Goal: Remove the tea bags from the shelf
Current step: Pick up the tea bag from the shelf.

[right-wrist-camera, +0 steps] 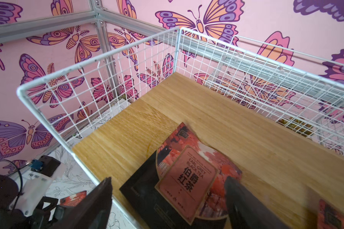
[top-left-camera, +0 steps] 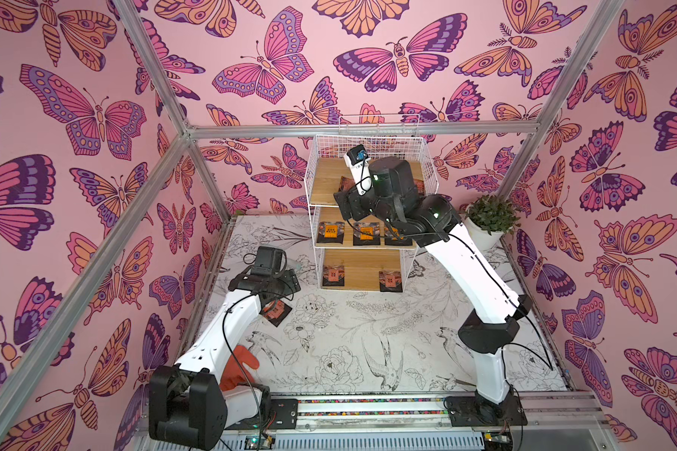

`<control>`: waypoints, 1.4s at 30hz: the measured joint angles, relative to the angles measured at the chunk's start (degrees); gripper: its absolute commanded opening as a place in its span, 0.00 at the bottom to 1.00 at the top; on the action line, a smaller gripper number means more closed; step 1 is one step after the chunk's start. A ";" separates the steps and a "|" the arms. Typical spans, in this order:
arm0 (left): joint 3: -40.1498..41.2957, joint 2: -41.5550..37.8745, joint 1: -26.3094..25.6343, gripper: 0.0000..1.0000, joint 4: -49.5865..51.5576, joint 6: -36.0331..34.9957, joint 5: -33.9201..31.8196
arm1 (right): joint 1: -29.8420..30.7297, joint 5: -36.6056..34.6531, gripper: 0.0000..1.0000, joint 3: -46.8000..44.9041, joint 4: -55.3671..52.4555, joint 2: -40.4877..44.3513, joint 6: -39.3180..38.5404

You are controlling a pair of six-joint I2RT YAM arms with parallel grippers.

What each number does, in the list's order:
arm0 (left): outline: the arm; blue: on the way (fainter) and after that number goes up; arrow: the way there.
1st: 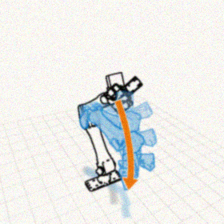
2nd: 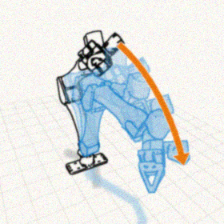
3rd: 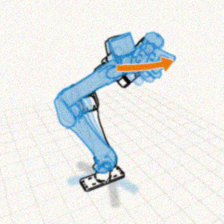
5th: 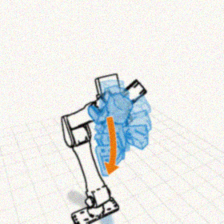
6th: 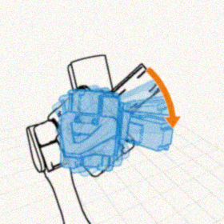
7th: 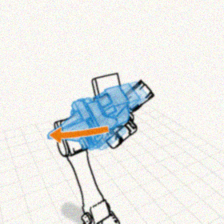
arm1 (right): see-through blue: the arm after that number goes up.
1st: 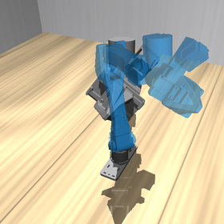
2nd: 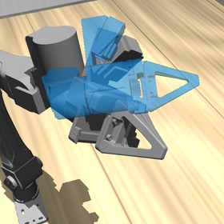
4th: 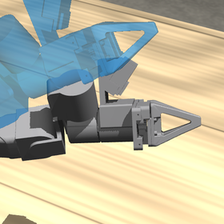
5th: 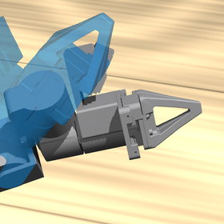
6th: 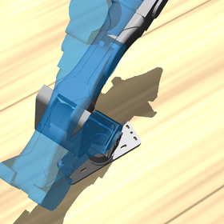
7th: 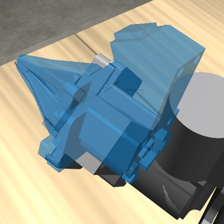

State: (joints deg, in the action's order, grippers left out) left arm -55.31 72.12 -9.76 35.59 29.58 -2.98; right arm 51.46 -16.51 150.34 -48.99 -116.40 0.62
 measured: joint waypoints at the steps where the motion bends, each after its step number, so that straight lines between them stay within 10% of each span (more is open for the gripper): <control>1: 0.00 0.00 0.00 0.80 0.00 0.00 0.00 | 0.00 -0.44 0.99 0.02 0.09 0.00 0.46; 42: -0.70 0.00 0.00 0.80 -0.02 -0.02 0.24 | -3.02 0.04 0.99 3.91 -3.04 -3.23 14.16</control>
State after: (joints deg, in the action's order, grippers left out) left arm -56.01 72.12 -9.76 35.57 29.56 -2.74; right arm 48.45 -16.47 154.26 -52.03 -119.63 14.79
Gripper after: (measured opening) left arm 0.803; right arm 0.991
